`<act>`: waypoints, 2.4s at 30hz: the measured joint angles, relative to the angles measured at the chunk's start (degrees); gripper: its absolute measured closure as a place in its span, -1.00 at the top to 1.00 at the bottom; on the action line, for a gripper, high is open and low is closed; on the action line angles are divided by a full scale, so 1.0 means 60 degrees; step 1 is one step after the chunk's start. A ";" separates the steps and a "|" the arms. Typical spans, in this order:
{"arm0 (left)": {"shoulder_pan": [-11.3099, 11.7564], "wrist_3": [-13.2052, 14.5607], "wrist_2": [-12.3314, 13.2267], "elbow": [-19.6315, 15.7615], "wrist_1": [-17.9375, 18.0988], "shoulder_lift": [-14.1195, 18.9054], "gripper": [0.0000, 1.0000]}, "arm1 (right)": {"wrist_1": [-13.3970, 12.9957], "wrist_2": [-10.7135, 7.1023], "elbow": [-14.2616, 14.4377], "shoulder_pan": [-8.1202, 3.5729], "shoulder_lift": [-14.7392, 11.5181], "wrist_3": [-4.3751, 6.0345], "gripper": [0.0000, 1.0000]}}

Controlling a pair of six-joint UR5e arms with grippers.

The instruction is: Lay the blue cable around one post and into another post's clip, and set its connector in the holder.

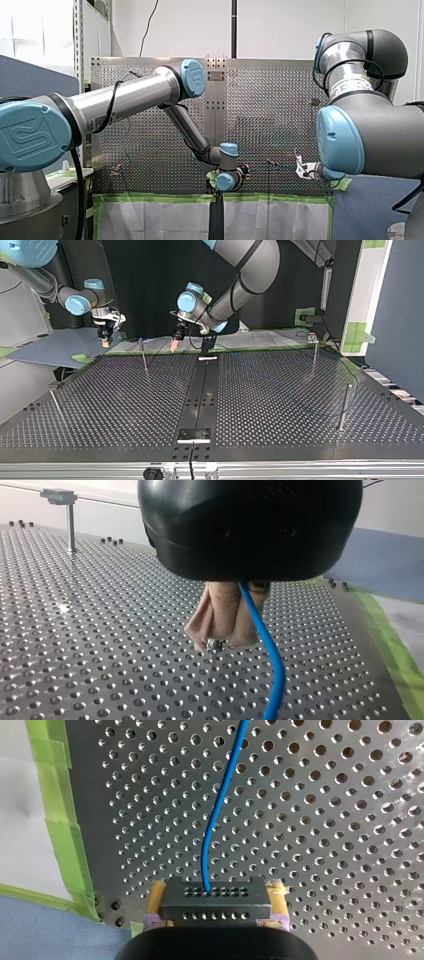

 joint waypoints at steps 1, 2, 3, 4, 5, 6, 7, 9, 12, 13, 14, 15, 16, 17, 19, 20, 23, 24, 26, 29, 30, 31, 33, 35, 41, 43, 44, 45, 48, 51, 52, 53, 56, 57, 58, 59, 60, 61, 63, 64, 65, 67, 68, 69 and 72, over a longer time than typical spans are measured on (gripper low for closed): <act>0.0016 -0.0028 0.0003 0.0016 0.0006 0.0000 -0.99 | 0.0008 -0.0003 -0.0023 -0.0001 0.0000 0.0005 -1.00; 0.0028 -0.0045 0.0004 0.0029 0.0010 0.0000 -0.99 | 0.0011 -0.0006 -0.0038 -0.0001 0.0000 0.0008 -1.00; 0.0040 -0.0058 0.0005 0.0042 0.0014 0.0000 -0.99 | 0.0013 -0.0009 -0.0050 -0.0002 0.0000 0.0011 -1.00; 0.0053 -0.0070 0.0006 0.0060 0.0018 0.0000 -0.99 | 0.0014 -0.0013 -0.0068 -0.0005 0.0000 0.0023 -1.00; 0.0062 -0.0077 0.0007 0.0073 0.0020 0.0000 -0.99 | 0.0010 -0.0016 -0.0078 -0.0009 0.0000 0.0036 -1.00; 0.0071 -0.0086 0.0007 0.0088 0.0021 0.0000 -0.99 | 0.0005 -0.0019 -0.0086 -0.0012 0.0000 0.0056 -1.00; 0.0083 -0.0099 0.0007 0.0109 0.0023 0.0000 -0.99 | -0.0001 -0.0026 -0.0095 -0.0019 0.0000 0.0082 -1.00; 0.0101 -0.0120 0.0008 0.0139 0.0024 0.0000 -0.99 | -0.0007 -0.0045 -0.0113 -0.0031 0.0000 0.0126 -1.00; 0.0135 -0.0139 0.0009 0.0173 0.0012 0.0004 -0.99 | 0.0002 -0.0080 -0.0156 -0.0052 0.0000 0.0183 -1.00; 0.0150 -0.0142 0.0011 0.0185 0.0002 0.0006 -0.99 | 0.0006 -0.0087 -0.0175 -0.0063 0.0000 0.0198 -1.00; 0.0162 -0.0147 0.0011 0.0194 -0.0005 0.0004 -0.99 | 0.0008 -0.0091 -0.0192 -0.0071 0.0000 0.0214 -1.00; 0.0174 -0.0153 0.0013 0.0201 -0.0009 0.0003 -0.99 | 0.0011 -0.0095 -0.0211 -0.0080 0.0000 0.0233 -1.00; 0.0185 -0.0159 0.0017 0.0210 -0.0013 0.0004 -0.99 | 0.0014 -0.0101 -0.0235 -0.0091 -0.0001 0.0258 -1.00; 0.0193 -0.0162 0.0018 0.0220 -0.0014 0.0007 -0.99 | 0.0013 -0.0105 -0.0254 -0.0100 -0.0002 0.0276 -1.00; 0.0213 -0.0164 0.0021 0.0254 -0.0017 0.0008 -0.99 | 0.0016 -0.0108 -0.0292 -0.0118 -0.0002 0.0309 -1.00; 0.0219 -0.0164 0.0021 0.0269 -0.0018 0.0009 -0.99 | 0.0018 -0.0110 -0.0307 -0.0125 -0.0002 0.0319 -1.00; 0.0230 -0.0142 0.0063 0.0336 -0.0031 0.0017 -0.99 | 0.0054 -0.0109 -0.0361 -0.0139 -0.0002 0.0313 -1.00; 0.0230 -0.0124 0.0096 0.0352 -0.0038 0.0023 -0.99 | 0.0078 -0.0107 -0.0372 -0.0136 -0.0002 0.0291 -1.00; 0.0219 -0.0060 0.0198 0.0376 -0.0058 0.0036 -0.99 | 0.0128 -0.0103 -0.0388 -0.0133 -0.0001 0.0222 -1.00; 0.0187 0.0036 0.0333 0.0382 -0.0097 0.0047 -0.99 | 0.0171 -0.0090 -0.0396 -0.0150 -0.0001 0.0162 -1.00; 0.0174 0.0067 0.0373 0.0382 -0.0127 0.0048 -0.99 | 0.0177 -0.0085 -0.0397 -0.0157 -0.0001 0.0154 -1.00; 0.0157 0.0111 0.0425 0.0383 -0.0175 0.0052 -0.99 | 0.0180 -0.0079 -0.0397 -0.0165 -0.0001 0.0146 -1.00; 0.0128 0.0203 0.0495 0.0387 -0.0271 0.0055 -0.99 | 0.0173 -0.0074 -0.0400 -0.0172 -0.0001 0.0152 -1.00; 0.0103 0.0328 0.0543 0.0389 -0.0389 0.0068 -0.99 | 0.0163 -0.0076 -0.0409 -0.0175 -0.0001 0.0165 -1.00; 0.0036 0.0496 0.0583 0.0384 -0.0548 0.0229 -0.99 | 0.0142 -0.0099 -0.0432 -0.0183 -0.0001 0.0205 -1.00; 0.0029 0.0503 0.0598 0.0384 -0.0556 0.0299 -0.99 | 0.0125 -0.0114 -0.0438 -0.0182 -0.0003 0.0216 -1.00; 0.0029 0.0504 0.0609 0.0384 -0.0560 0.0327 -0.99 | 0.0118 -0.0125 -0.0440 -0.0183 -0.0003 0.0218 -1.00; 0.0027 0.0509 0.0628 0.0383 -0.0563 0.0353 -0.99 | 0.0110 -0.0137 -0.0441 -0.0184 -0.0002 0.0221 -1.00; 0.0010 0.0520 0.0708 0.0383 -0.0593 0.0418 -0.99 | 0.0085 -0.0161 -0.0464 -0.0186 -0.0001 0.0266 -1.00; 0.0002 0.0520 0.0736 0.0381 -0.0649 0.0442 -0.99 | 0.0080 -0.0173 -0.0496 -0.0188 -0.0002 0.0307 -1.00; 0.0001 0.0514 0.0738 0.0383 -0.0660 0.0447 -0.99 | 0.0079 -0.0178 -0.0506 -0.0189 -0.0003 0.0315 -1.00; 0.0001 0.0507 0.0737 0.0384 -0.0665 0.0447 -0.99 | 0.0076 -0.0180 -0.0512 -0.0189 -0.0002 0.0325 -1.00; 0.0020 0.0491 0.0718 0.0382 -0.0667 0.0450 -0.99 | 0.0070 -0.0190 -0.0520 -0.0192 -0.0001 0.0379 -1.00; 0.0031 0.0488 0.0703 0.0382 -0.0669 0.0450 -0.99 | 0.0067 -0.0198 -0.0519 -0.0192 -0.0002 0.0397 -1.00; 0.0045 0.0481 0.0673 0.0382 -0.0676 0.0451 -0.99 | 0.0064 -0.0213 -0.0519 -0.0194 -0.0001 0.0421 -1.00; 0.0055 0.0466 0.0641 0.0384 -0.0683 0.0448 -0.99 | 0.0062 -0.0231 -0.0522 -0.0194 -0.0001 0.0445 -1.00; 0.0065 0.0435 0.0598 0.0384 -0.0689 0.0445 -0.99 | 0.0057 -0.0251 -0.0523 -0.0197 -0.0002 0.0471 -1.00; 0.0078 0.0381 0.0533 0.0384 -0.0696 0.0445 -0.99 | 0.0044 -0.0287 -0.0523 -0.0198 -0.0001 0.0510 -1.00; 0.0095 0.0313 0.0446 0.0383 -0.0702 0.0451 -0.99 | 0.0024 -0.0354 -0.0525 -0.0203 -0.0001 0.0571 -1.00; 0.0103 0.0282 0.0408 0.0382 -0.0704 0.0452 -0.99 | 0.0003 -0.0397 -0.0526 -0.0206 -0.0001 0.0611 -1.00; 0.0107 0.0267 0.0388 0.0381 -0.0705 0.0452 -0.99 | -0.0014 -0.0421 -0.0529 -0.0207 -0.0001 0.0639 -1.00; 0.0130 0.0219 0.0348 0.0383 -0.0700 0.0451 -0.99 | -0.0044 -0.0455 -0.0540 -0.0213 -0.0001 0.0686 -1.00; 0.0155 0.0190 0.0334 0.0384 -0.0696 0.0448 -0.99 | -0.0052 -0.0463 -0.0545 -0.0218 0.0000 0.0699 -1.00; 0.0182 0.0164 0.0324 0.0383 -0.0696 0.0444 -0.99 | -0.0058 -0.0468 -0.0548 -0.0223 0.0001 0.0709 -1.00; 0.0265 0.0120 0.0272 0.0383 -0.0698 0.0442 -0.99 | -0.0072 -0.0476 -0.0567 -0.0242 0.0000 0.0727 -1.00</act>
